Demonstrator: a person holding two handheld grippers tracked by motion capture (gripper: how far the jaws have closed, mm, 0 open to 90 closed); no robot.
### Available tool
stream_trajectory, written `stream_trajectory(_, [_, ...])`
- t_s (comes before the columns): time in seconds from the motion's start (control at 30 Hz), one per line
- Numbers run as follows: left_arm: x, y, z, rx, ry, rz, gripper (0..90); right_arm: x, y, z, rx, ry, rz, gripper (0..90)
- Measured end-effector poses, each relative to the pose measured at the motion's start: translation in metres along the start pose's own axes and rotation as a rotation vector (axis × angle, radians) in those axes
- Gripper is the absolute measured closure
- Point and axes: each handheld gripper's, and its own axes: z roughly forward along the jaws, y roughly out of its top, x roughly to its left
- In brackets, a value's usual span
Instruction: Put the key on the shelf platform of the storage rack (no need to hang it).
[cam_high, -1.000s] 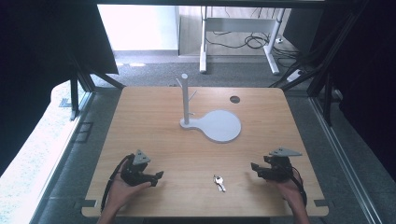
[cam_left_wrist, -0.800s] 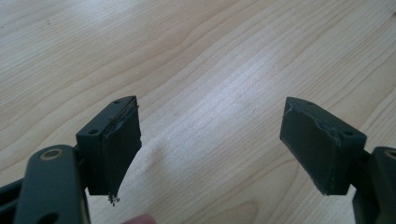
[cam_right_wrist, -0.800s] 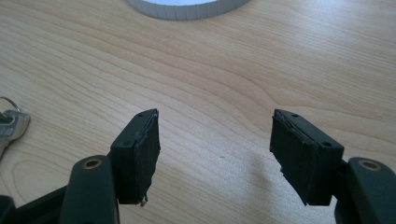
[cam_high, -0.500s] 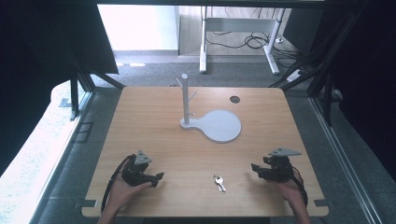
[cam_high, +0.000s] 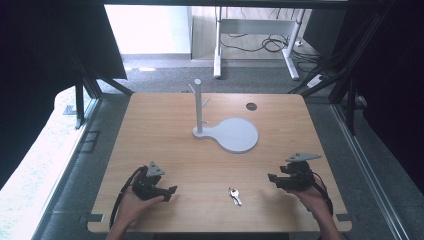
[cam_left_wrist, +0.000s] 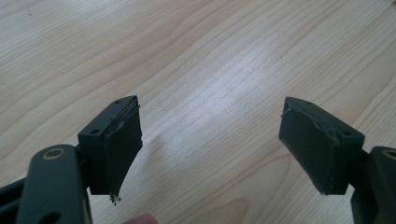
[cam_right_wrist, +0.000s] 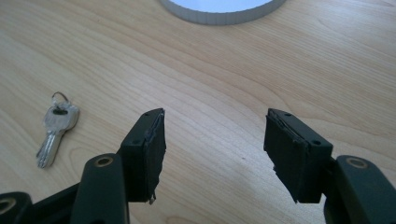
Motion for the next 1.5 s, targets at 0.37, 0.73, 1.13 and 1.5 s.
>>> stream_trajectory(0.37, [0.004,0.000,-0.010,-0.045,-0.030,-0.024,21.6,0.011,0.024,-0.009,0.060,0.011,-0.054,42.9])
stream_trajectory(0.73, [0.003,0.000,-0.008,-0.036,-0.027,-0.032,21.6,0.021,0.041,-0.012,0.108,0.039,-0.129,48.2])
stream_trajectory(1.13, [0.004,-0.001,-0.006,-0.030,-0.033,-0.025,21.6,0.041,0.053,0.003,0.194,0.099,-0.169,53.4])
stream_trajectory(1.5, [0.003,0.000,-0.006,-0.021,-0.028,-0.013,21.9,0.061,0.059,0.016,0.235,0.147,-0.213,55.5])
